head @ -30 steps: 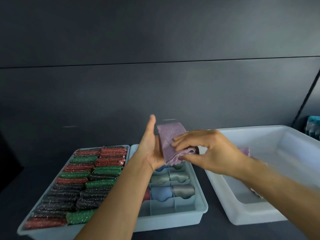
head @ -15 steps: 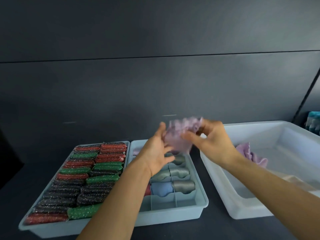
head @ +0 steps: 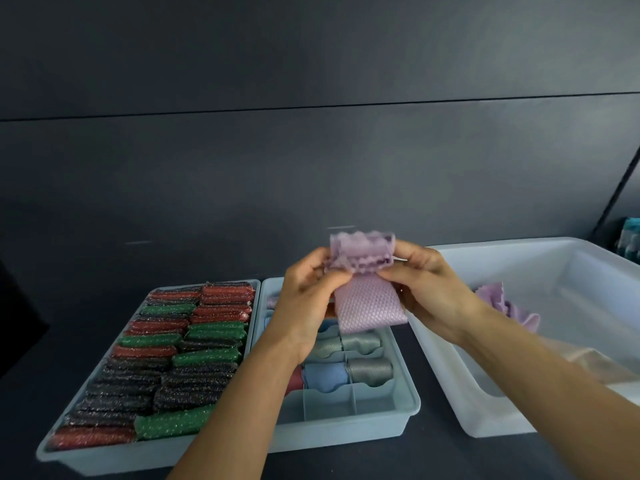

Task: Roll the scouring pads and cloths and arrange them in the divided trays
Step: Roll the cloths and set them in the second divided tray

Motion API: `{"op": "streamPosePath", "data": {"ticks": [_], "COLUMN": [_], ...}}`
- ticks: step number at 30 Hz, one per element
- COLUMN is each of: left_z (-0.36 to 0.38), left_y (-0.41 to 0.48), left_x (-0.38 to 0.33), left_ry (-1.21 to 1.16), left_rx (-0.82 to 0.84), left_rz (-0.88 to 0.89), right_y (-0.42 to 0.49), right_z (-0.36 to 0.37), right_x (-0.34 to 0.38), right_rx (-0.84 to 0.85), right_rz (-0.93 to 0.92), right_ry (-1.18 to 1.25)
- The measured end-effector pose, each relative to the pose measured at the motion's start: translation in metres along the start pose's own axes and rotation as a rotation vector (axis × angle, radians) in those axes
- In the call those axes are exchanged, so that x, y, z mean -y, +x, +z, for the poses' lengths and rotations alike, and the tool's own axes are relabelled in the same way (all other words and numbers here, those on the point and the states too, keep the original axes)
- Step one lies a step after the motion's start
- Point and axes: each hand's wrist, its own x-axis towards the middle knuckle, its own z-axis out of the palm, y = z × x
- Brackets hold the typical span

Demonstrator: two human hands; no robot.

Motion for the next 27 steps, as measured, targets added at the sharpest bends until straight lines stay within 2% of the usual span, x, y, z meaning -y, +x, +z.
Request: {"op": "streamPosePath", "data": {"ticks": [2, 6, 8, 10, 12, 15, 17, 19, 21, 24, 27], "left_z": [-0.003, -0.008, -0.011, -0.012, -0.013, -0.021, -0.021, -0.022, -0.026, -0.034, -0.045], "left_y": [-0.001, -0.002, -0.003, -0.005, -0.006, -0.005, -0.007, -0.01, -0.013, -0.016, -0.018], "left_x": [0.0, -0.002, -0.002, -0.002, -0.001, 0.004, 0.004, 0.004, 0.002, 0.001, 0.002], "left_ry": [-0.063, -0.273, -0.177, -0.052, -0.009, 0.087, 0.168, 0.187, 0.144, -0.074, -0.2], "left_rx": [0.035, 0.099, 0.175, 0.199, 0.122, 0.023, 0.004, 0.002, 0.026, 0.07, 0.123], "left_rz": [-0.032, -0.207, -0.282, -0.268, -0.221, -0.089, 0.002, 0.063, 0.082, 0.021, -0.051], "right_y": [0.0, -0.001, -0.001, -0.001, 0.0, 0.002, 0.002, 0.0, 0.0, 0.001, 0.001], "right_z": [0.002, 0.004, 0.006, 0.01, 0.009, 0.008, 0.008, 0.012, 0.013, 0.016, 0.024], "right_x": [-0.002, 0.0, 0.002, 0.001, -0.004, -0.011, -0.012, -0.014, -0.017, -0.02, -0.019], "right_rx": [-0.04, -0.072, -0.063, -0.067, -0.114, -0.175, -0.092, 0.015, 0.036, 0.078, 0.114], "right_rz": [-0.035, -0.139, -0.145, -0.147, -0.13, -0.002, 0.095, 0.089, 0.089, 0.114, 0.147], "right_ry": [-0.021, -0.261, -0.307, -0.31, -0.246, -0.044, -0.148, -0.176, -0.006, 0.219, 0.274]}}
